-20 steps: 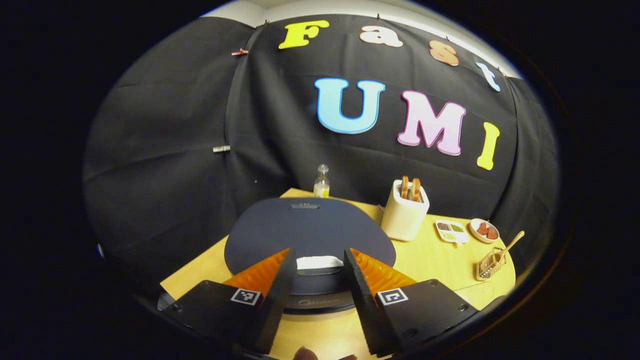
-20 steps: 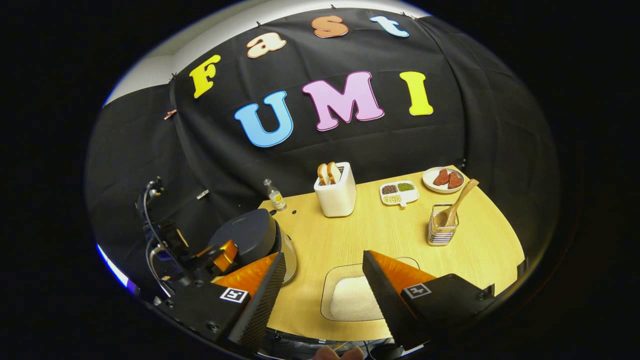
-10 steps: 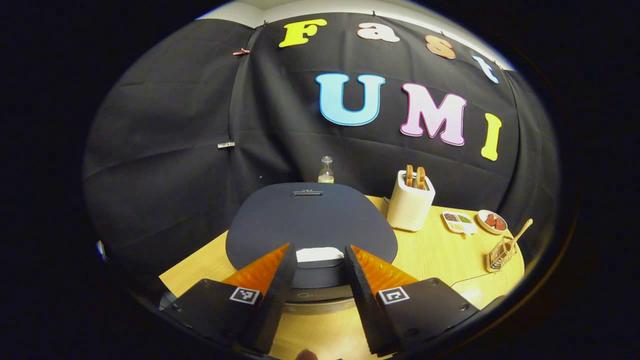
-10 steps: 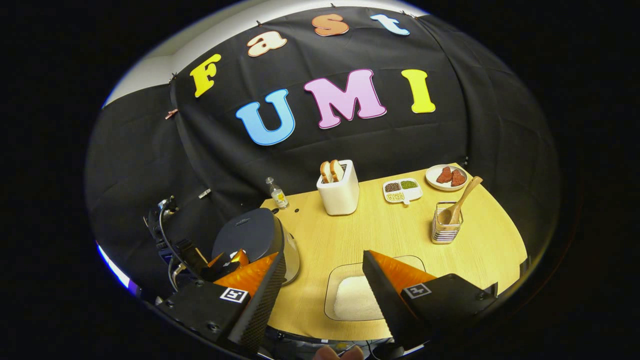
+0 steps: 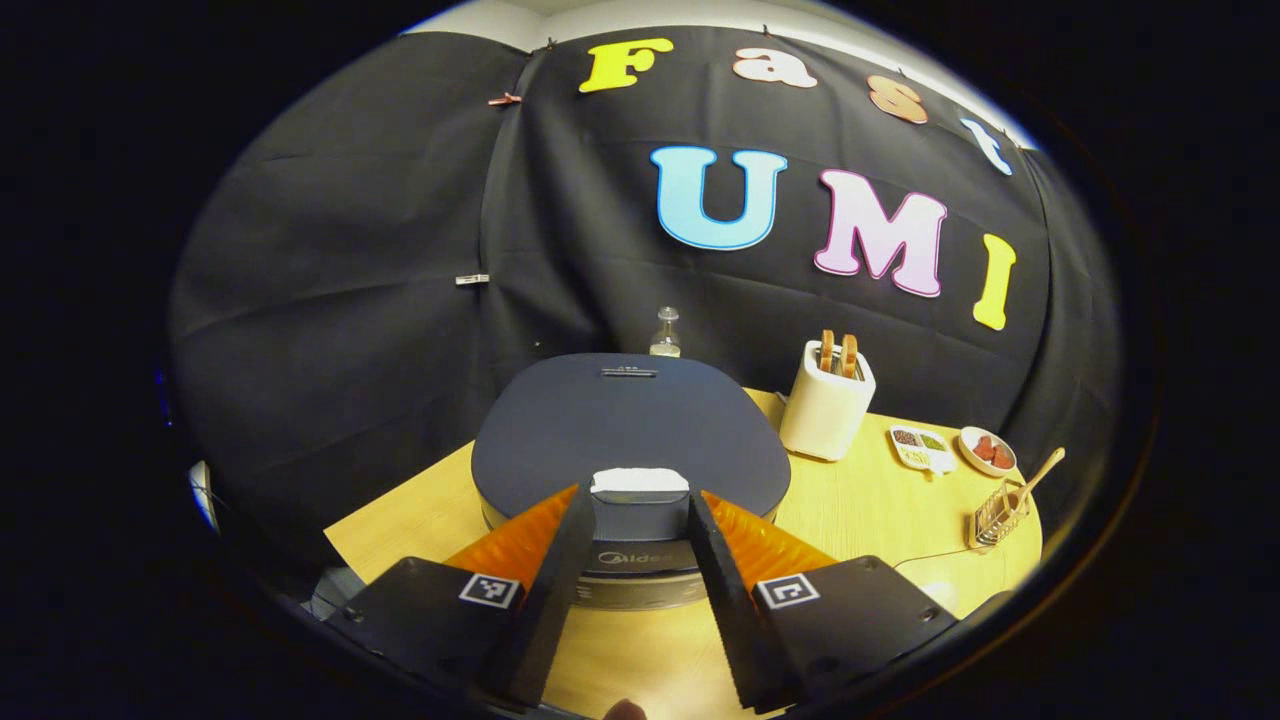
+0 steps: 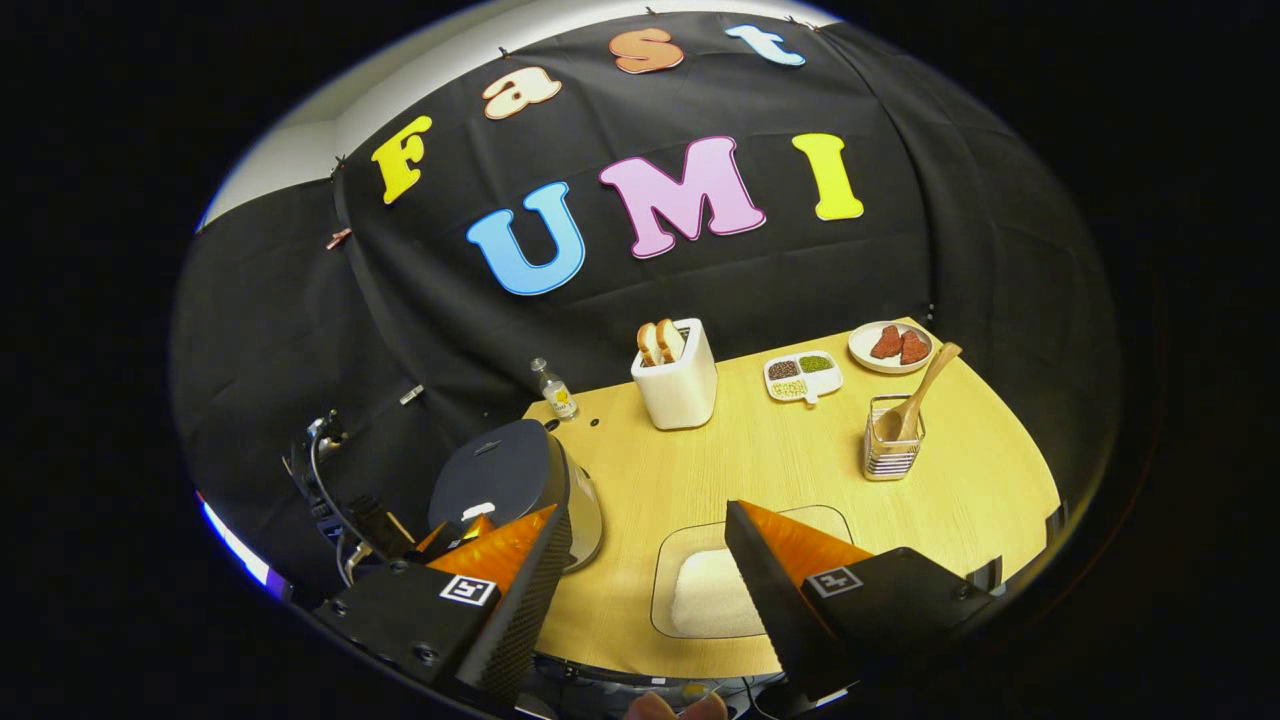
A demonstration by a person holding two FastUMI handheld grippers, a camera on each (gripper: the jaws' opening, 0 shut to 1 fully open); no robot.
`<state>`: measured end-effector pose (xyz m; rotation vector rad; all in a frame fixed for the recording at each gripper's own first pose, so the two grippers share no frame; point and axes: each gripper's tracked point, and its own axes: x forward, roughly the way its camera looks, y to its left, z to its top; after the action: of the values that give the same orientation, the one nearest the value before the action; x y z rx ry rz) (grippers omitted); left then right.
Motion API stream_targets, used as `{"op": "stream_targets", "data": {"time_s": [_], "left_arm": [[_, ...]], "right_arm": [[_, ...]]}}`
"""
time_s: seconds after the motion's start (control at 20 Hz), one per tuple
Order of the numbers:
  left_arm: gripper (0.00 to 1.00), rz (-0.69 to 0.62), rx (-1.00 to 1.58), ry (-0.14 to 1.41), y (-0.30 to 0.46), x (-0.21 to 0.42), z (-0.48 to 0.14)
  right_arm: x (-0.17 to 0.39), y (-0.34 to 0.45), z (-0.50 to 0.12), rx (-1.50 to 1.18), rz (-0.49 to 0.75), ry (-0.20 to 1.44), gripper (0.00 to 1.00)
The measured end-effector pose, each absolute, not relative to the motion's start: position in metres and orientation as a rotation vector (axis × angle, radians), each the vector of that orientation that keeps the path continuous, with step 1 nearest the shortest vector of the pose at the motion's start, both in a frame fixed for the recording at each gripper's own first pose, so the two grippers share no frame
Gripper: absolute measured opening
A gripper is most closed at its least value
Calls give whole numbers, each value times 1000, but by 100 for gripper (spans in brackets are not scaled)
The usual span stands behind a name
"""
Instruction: Close the left gripper, press the button to open the rice cooker; take a wooden spoon from the chopstick holder with the right hand, scoop a spoonful of rice and pour it into the rice cooker, then put the wooden spoon back into the chopstick holder.
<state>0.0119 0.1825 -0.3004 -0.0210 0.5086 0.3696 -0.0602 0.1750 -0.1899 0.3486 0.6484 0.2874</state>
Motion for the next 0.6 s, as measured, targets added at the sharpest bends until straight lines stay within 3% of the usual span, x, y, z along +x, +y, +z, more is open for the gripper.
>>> {"op": "stream_targets", "data": {"time_s": [0.15, 0.2, 0.3, 0.6], "left_arm": [[71, 342, -25, 540, 181, 14, -295], [77, 338, -24, 538, 179, 15, -294], [100, 335, 14, 551, 179, 13, -295], [96, 301, -3, 499, 170, 13, -264]], "right_arm": [[-62, 174, -187, 340, 293, 637, 96], [-62, 173, -185, 346, 290, 636, 96], [-61, 170, -183, 359, 284, 633, 96], [-55, 156, -174, 359, 260, 599, 96]]}}
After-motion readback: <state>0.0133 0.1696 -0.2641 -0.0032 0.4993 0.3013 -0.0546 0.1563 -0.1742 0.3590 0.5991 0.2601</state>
